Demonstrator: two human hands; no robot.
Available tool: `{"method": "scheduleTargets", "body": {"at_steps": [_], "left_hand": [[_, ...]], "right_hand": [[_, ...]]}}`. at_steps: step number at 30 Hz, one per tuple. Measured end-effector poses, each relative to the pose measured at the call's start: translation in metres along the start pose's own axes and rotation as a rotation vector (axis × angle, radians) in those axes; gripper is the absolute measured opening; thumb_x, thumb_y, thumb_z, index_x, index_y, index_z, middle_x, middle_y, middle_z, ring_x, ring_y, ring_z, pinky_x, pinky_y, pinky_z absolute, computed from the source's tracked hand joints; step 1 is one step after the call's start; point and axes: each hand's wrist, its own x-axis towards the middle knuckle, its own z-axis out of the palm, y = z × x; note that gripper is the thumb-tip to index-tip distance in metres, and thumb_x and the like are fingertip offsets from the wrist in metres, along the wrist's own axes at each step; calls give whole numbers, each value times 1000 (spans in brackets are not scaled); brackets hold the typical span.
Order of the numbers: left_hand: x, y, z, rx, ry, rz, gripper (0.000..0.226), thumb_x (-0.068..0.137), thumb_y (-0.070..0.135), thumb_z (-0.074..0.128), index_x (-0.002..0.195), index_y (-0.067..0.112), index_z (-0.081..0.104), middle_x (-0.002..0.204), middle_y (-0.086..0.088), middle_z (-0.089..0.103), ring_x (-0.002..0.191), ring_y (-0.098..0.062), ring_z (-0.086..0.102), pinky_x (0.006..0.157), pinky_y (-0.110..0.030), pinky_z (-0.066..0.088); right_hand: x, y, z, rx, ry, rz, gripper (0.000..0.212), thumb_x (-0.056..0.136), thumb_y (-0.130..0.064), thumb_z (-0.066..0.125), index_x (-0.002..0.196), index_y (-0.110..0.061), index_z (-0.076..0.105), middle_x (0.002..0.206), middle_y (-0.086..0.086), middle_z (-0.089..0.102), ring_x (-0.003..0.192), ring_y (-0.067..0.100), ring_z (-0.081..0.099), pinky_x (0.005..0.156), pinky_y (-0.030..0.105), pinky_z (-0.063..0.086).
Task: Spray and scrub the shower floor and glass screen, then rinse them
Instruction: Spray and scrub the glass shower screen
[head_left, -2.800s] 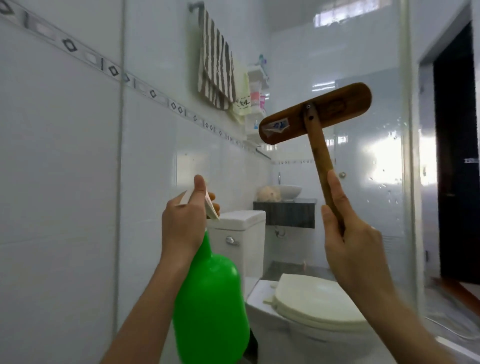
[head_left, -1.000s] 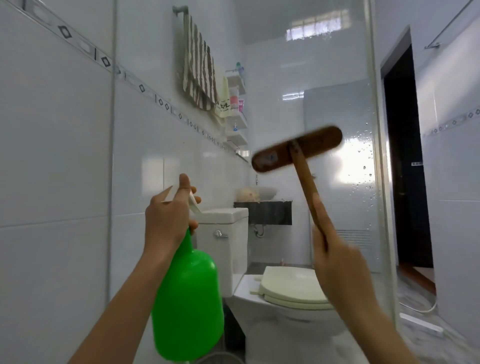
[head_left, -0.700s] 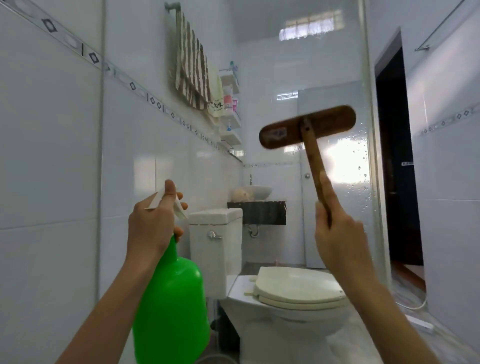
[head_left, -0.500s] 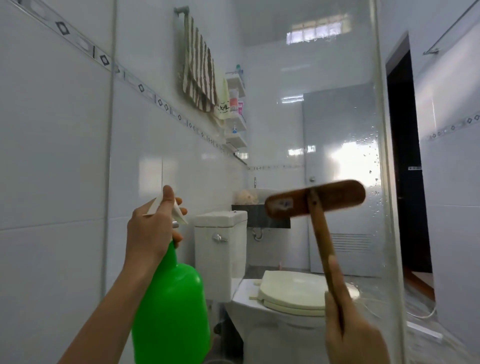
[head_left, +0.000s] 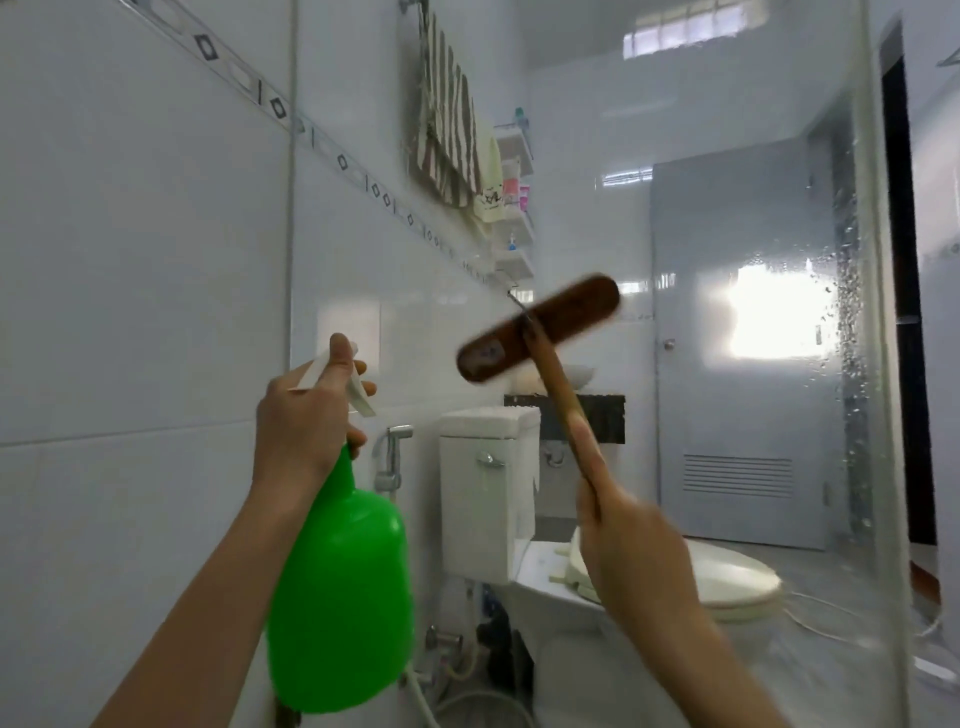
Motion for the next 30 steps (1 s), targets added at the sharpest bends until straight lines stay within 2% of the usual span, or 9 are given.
{"method": "scheduleTargets", "body": {"at_steps": [2,5,10,12,16,21,23,27,30], "left_hand": [[5,3,-10,13,24,10,46,97,57,45,95,19,71,91,-2,74,34,-8,51,49,-27,44],[10,5,-25,14,53,9,47,97,57,46,97,18,71,90,-1,75,37,-8,52,45,-25,44],[17,-2,-53,1,58,-4,46,97,57,46,92,18,71,90,-3,75,38,-14,50,47,-27,42],[19,-4,-60,1,71,-3,44,97,56,47,88,20,71,89,-3,75,37,-13,49,48,-27,42],[23,-8,-72,1,110,9,41,98,55,46,88,24,71,89,0,75,36,-9,49,47,-27,43],[29,-10,-83,-29,100,-8,44,99,54,45,90,19,72,88,-2,76,35,-12,47,47,-27,41],[30,-10,-86,-30,107,-16,45,98,54,45,90,18,71,88,-2,75,35,-11,47,45,-26,42],[30,-7,-91,-22,111,-25,46,98,54,45,91,18,71,86,-1,75,35,-10,47,42,-24,42],[26,-7,-97,-41,102,-34,46,98,55,45,91,17,71,87,-2,76,36,-12,47,42,-25,42]], "right_hand": [[57,-21,7,-25,-11,-9,66,102,-29,39,150,-36,-7,63,-5,50,46,5,50,51,17,51],[69,-30,22,-9,-56,14,54,102,-33,40,152,-28,21,82,-1,65,59,8,63,65,22,58],[-3,-40,28,-69,-209,14,66,102,-38,34,151,-36,-10,80,-10,55,53,4,53,59,12,49],[56,-57,35,-74,-105,-64,61,103,-31,33,153,-34,-3,72,-6,51,50,5,50,55,15,50],[167,-98,36,-42,-7,-104,58,105,-30,29,152,-38,-3,62,0,44,58,18,57,65,38,57],[108,-77,33,-103,-40,0,63,104,-32,32,150,-39,-10,74,9,56,53,15,57,58,31,57],[140,-87,28,-119,2,-62,61,104,-29,31,151,-40,-7,74,9,56,60,20,60,58,33,55],[262,-139,-4,-52,94,-108,60,102,-16,31,151,-42,8,133,20,49,101,36,59,74,39,46],[267,-138,-4,-65,65,-130,63,101,-14,32,150,-45,6,139,22,43,96,32,62,69,38,51]]}}
